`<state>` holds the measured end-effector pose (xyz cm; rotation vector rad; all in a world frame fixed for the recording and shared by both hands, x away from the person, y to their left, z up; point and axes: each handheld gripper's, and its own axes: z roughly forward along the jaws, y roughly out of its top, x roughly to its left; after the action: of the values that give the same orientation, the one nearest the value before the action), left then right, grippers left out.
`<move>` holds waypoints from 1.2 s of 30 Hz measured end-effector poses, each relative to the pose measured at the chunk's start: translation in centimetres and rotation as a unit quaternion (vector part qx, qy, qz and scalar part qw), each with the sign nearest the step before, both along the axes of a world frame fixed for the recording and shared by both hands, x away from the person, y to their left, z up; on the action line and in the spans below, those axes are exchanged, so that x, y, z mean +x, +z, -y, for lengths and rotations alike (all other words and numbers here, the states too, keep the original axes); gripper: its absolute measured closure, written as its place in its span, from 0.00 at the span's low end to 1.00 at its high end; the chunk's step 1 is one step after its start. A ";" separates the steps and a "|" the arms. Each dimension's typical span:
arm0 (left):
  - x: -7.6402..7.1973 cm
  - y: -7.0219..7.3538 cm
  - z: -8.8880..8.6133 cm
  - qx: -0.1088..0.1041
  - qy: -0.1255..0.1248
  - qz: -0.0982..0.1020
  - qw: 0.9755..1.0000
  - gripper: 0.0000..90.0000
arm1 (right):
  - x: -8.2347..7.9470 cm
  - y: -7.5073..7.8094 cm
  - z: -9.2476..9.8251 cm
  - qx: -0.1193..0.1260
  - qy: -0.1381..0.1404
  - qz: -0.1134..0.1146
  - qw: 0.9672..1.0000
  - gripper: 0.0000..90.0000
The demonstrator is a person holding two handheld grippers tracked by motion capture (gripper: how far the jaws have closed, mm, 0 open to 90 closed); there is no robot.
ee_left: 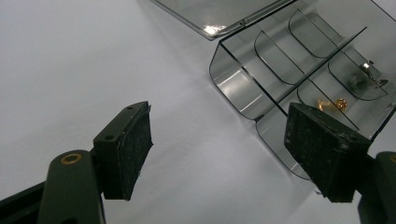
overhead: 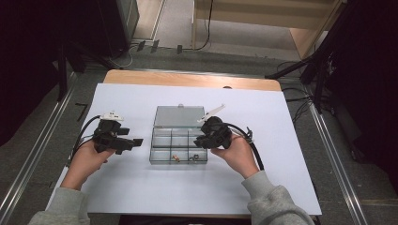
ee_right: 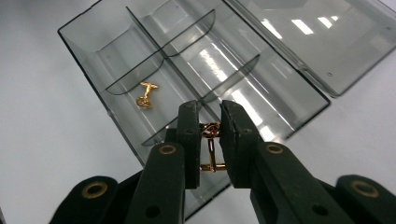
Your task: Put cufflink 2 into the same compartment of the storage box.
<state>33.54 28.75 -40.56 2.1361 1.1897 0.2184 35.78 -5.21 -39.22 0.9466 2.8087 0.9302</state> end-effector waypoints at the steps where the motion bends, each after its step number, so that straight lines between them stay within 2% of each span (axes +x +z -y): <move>1: 0.0 0.0 0.0 0.000 0.001 0.000 1.000 0.27 | 0.0 -0.1 -0.3 0.000 0.004 0.000 1.000 0.88; 16: -0.3 0.0 -0.1 0.002 0.000 0.001 1.000 0.27 | -0.4 -1.0 -2.5 -0.005 0.030 -0.004 1.000 0.88; 26: -0.3 -0.1 0.1 0.003 0.000 -0.001 1.000 0.27 | -0.7 -2.1 -4.1 0.000 0.043 -0.015 0.999 0.88; 30: -0.3 -0.1 0.1 0.005 -0.002 0.000 1.000 0.27 | -0.7 -2.6 -4.6 0.011 0.047 -0.019 0.999 0.88; 36: -0.3 -0.1 0.0 0.006 -0.002 -0.001 1.000 0.27 | -0.8 -3.3 -5.4 0.003 0.051 -0.015 0.999 0.88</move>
<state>33.20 28.73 -40.69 2.1481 1.1887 0.2223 34.98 0.20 -42.53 0.8310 2.9063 0.9425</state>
